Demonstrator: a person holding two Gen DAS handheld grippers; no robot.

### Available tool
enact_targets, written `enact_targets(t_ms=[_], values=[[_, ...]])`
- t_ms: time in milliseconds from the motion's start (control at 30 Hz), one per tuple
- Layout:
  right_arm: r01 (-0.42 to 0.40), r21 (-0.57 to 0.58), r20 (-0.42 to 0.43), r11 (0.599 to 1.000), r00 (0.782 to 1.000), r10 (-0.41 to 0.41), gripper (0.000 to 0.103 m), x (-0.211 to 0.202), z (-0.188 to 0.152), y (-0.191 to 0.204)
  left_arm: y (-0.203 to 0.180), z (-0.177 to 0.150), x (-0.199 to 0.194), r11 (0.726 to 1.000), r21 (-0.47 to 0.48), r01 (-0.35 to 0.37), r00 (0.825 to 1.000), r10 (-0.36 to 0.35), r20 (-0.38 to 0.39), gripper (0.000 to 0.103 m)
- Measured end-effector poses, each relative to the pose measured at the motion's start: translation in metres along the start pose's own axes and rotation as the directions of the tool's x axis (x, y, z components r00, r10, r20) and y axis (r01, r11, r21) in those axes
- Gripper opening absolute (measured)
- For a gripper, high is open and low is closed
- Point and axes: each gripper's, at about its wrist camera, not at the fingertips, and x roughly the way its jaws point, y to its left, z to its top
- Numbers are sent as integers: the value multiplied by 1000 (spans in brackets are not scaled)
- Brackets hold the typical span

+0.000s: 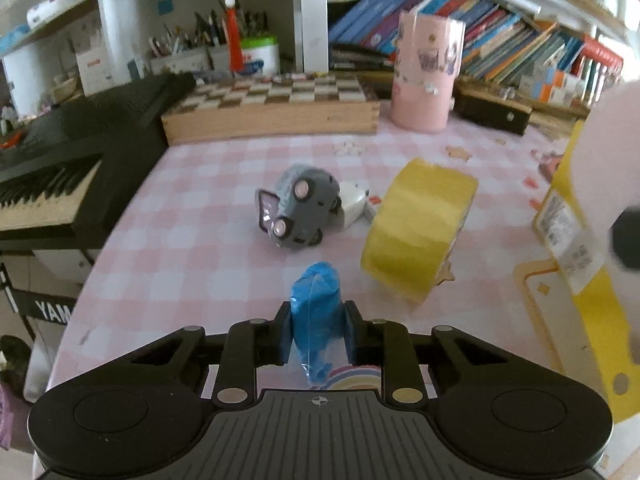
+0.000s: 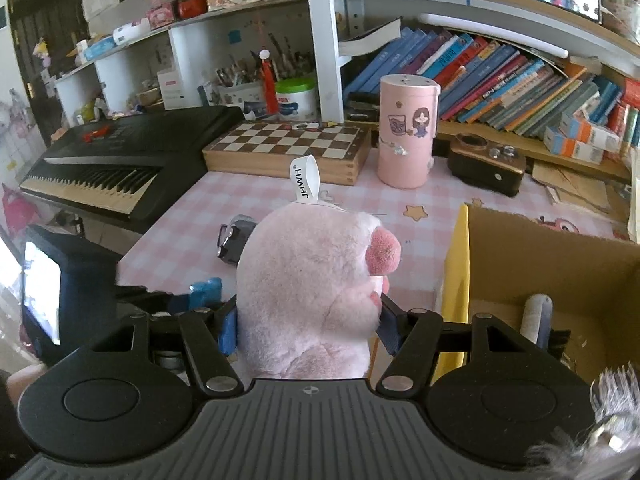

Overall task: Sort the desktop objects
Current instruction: 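Grasp the blue cloth with the left tool while the right tool holds the pig, then carry the blue cloth in the left tool while the right tool carries the pig to the box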

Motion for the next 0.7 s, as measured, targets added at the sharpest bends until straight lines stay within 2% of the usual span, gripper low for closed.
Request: enact_targets(t_ms=[267, 500, 700], values=[[26, 38, 35, 999, 999, -27, 62, -20, -9, 14, 21, 4, -67, 992, -65, 110, 989, -103, 105, 23], [47, 82, 54, 996, 997, -51, 62, -45, -18, 20, 30, 4, -128, 982, -18, 187, 966, -180, 188, 23], [40, 122, 26, 992, 999, -44, 62, -66, -40, 36, 29, -18, -154, 976, 14, 216, 958, -215, 188, 23]])
